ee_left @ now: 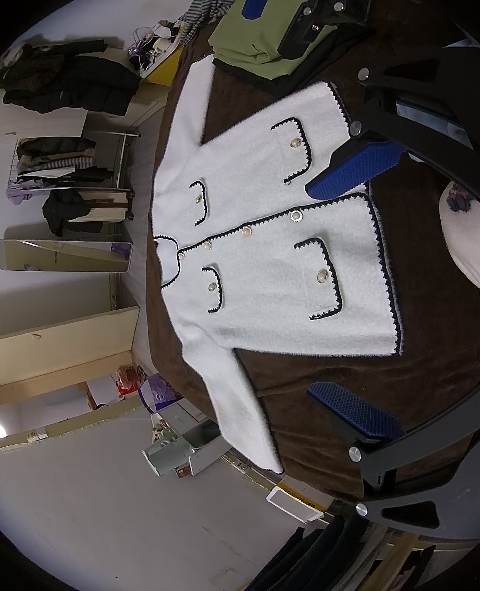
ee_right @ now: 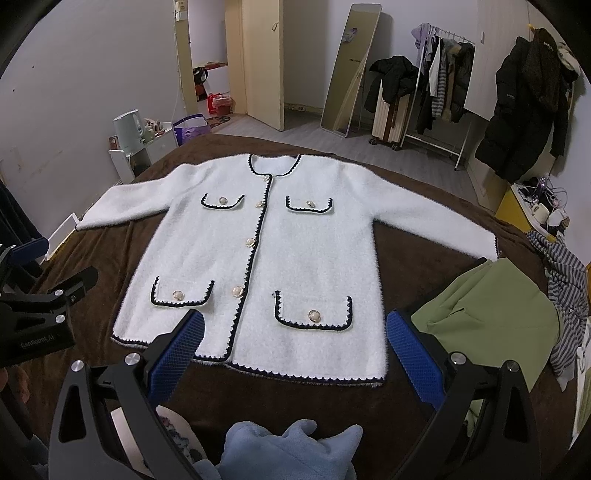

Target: Fold large clothes

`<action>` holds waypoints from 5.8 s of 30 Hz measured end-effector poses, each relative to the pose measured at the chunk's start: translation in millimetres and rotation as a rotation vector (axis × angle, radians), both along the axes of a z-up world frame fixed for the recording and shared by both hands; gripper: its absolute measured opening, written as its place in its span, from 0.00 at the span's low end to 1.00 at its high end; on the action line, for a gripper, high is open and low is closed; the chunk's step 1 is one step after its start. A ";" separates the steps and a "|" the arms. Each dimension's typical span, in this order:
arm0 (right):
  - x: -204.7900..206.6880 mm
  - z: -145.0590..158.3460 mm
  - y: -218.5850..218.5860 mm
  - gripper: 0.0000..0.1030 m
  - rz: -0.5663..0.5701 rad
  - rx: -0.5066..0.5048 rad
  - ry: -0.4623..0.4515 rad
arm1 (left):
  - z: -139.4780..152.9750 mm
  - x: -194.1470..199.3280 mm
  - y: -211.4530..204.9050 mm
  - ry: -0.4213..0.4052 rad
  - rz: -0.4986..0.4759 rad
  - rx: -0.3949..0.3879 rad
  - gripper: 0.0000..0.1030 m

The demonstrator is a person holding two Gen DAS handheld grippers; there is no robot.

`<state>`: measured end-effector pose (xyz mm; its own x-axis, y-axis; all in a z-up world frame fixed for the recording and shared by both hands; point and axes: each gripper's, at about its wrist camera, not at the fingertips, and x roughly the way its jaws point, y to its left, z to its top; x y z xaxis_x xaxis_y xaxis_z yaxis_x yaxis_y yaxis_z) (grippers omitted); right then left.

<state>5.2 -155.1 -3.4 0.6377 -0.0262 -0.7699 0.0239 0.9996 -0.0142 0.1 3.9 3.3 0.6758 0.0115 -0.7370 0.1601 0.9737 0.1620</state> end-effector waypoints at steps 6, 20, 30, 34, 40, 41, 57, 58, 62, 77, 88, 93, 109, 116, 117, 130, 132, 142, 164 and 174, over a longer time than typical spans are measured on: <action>0.0 -2.3 0.0 0.95 -0.004 -0.006 -0.002 | -0.4 2.7 3.8 -0.001 -0.001 0.001 0.94; -1.0 -2.9 -1.6 0.95 -0.009 0.015 -0.003 | -4.0 1.4 0.0 -0.001 0.001 0.006 0.94; 0.8 -1.9 -1.7 0.95 -0.013 0.011 -0.003 | -3.8 1.4 -0.1 -0.002 0.003 0.012 0.94; 0.6 -1.8 -1.8 0.95 -0.016 0.019 -0.006 | -4.0 1.1 0.1 -0.002 0.005 0.011 0.94; 2.2 -2.0 -3.1 0.95 -0.023 0.020 -0.002 | -4.8 2.3 -1.0 0.001 0.008 0.013 0.94; 2.8 -2.0 -2.6 0.95 -0.023 0.018 -0.002 | -4.7 2.4 -1.2 0.002 0.008 0.013 0.94; 6.8 -8.6 -7.3 0.95 -0.032 0.039 0.016 | -13.2 5.8 0.3 0.026 -0.005 0.016 0.94; 7.6 -9.6 -7.7 0.95 -0.033 0.039 0.018 | -13.5 6.0 0.7 0.028 -0.005 0.014 0.94; 9.7 -14.7 -8.0 0.95 -0.040 0.039 0.026 | -15.9 7.0 1.0 0.034 -0.009 0.008 0.94; 47.2 -7.5 -35.2 0.95 -0.111 0.082 0.047 | -8.5 58.5 -17.2 0.066 -0.052 0.017 0.94; 116.2 -15.8 -112.1 0.95 -0.245 0.122 0.010 | -23.0 157.8 -98.6 0.088 -0.222 0.007 0.94; 144.4 -50.3 -153.1 0.94 -0.314 0.157 0.039 | -46.3 211.9 -143.3 0.106 -0.283 -0.011 0.94; 207.9 -165.2 -290.7 0.94 -0.673 0.381 0.084 | -162.8 328.9 -294.7 0.175 -0.470 0.020 0.94; 209.9 -178.9 -337.2 0.94 -0.750 0.411 0.054 | -188.0 352.3 -322.2 0.198 -0.460 -0.012 0.94; 211.5 -182.1 -344.0 0.94 -0.754 0.424 0.046 | -193.0 355.0 -322.8 0.210 -0.450 -0.025 0.94; 242.7 -210.3 -404.5 0.95 -0.899 0.380 0.076 | -240.8 358.0 -326.0 0.260 -0.380 -0.060 0.95; 245.4 -217.9 -417.1 0.94 -0.937 0.376 0.110 | -241.6 357.8 -326.1 0.263 -0.381 -0.064 0.95; 252.1 -241.7 -465.7 0.94 -1.029 0.368 0.086 | -240.4 362.2 -329.9 0.275 -0.387 -0.050 0.95; 255.4 -213.2 -468.9 0.14 -0.940 0.346 -0.065 | -242.5 358.2 -336.7 0.261 -0.386 -0.021 0.95; 264.0 -134.1 -417.6 0.14 -0.781 0.248 -0.164 | -238.2 358.0 -344.1 0.263 -0.367 -0.009 0.95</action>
<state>269.2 -572.7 -137.4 0.6108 -0.3496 -0.7105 0.6941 0.6682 0.2679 358.1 -340.2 -234.9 0.4237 -0.2010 -0.8832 0.5297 0.8459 0.0616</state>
